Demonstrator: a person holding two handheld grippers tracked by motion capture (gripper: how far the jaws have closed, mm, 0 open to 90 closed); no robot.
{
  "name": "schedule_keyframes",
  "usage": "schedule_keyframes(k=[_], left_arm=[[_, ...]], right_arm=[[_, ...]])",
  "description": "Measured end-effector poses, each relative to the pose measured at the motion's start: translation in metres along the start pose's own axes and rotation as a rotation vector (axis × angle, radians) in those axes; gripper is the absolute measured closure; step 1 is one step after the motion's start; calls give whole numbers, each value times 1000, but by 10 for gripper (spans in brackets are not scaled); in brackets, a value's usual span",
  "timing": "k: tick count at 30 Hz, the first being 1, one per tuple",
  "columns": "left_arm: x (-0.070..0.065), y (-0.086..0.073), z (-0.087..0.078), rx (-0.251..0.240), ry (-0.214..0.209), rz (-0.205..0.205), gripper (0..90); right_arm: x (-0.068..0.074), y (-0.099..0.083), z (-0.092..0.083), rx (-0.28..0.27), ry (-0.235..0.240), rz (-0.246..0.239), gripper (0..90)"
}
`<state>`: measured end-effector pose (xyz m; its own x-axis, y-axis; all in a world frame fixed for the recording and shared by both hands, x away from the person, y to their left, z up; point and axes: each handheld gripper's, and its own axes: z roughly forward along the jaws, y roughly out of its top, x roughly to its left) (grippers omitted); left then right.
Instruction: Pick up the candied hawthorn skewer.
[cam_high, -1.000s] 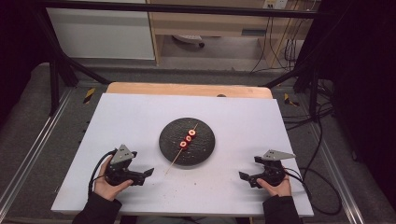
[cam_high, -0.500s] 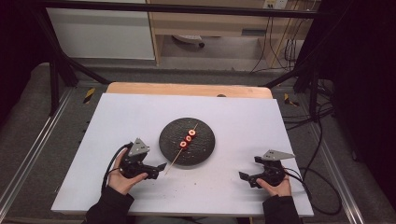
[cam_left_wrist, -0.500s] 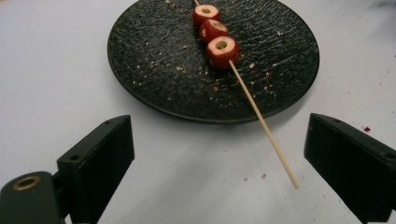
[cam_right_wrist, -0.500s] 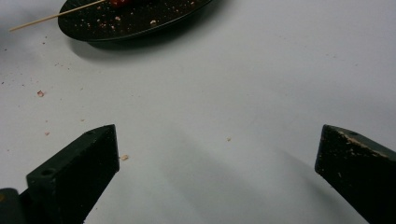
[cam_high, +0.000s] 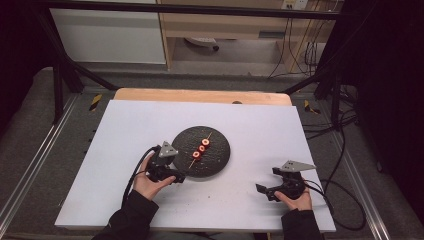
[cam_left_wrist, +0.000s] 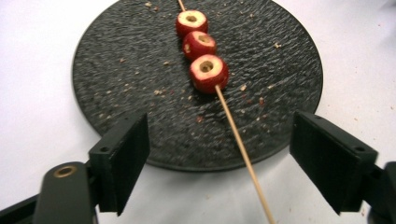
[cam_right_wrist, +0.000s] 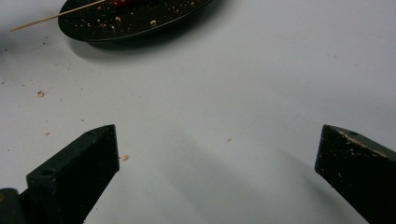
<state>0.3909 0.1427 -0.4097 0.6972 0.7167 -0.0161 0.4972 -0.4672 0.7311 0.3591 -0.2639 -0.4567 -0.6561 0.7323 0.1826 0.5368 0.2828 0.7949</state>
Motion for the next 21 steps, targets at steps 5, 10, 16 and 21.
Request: schedule_keyframes(k=[5, 10, 16, 21], left_arm=[[-5, 8, 10, 27, 16, 12, 279], [-6, 11, 20, 48, 23, -3, 416], [-10, 14, 27, 88, 37, -1, 588], [-14, 16, 31, 109, 45, -2, 704]], right_arm=[[0, 0, 0, 0, 1, -3, 7], [0, 0, 0, 0, 2, 0, 8], [0, 0, 0, -1, 4, 1, 8], [0, 0, 0, -1, 5, 0, 8]])
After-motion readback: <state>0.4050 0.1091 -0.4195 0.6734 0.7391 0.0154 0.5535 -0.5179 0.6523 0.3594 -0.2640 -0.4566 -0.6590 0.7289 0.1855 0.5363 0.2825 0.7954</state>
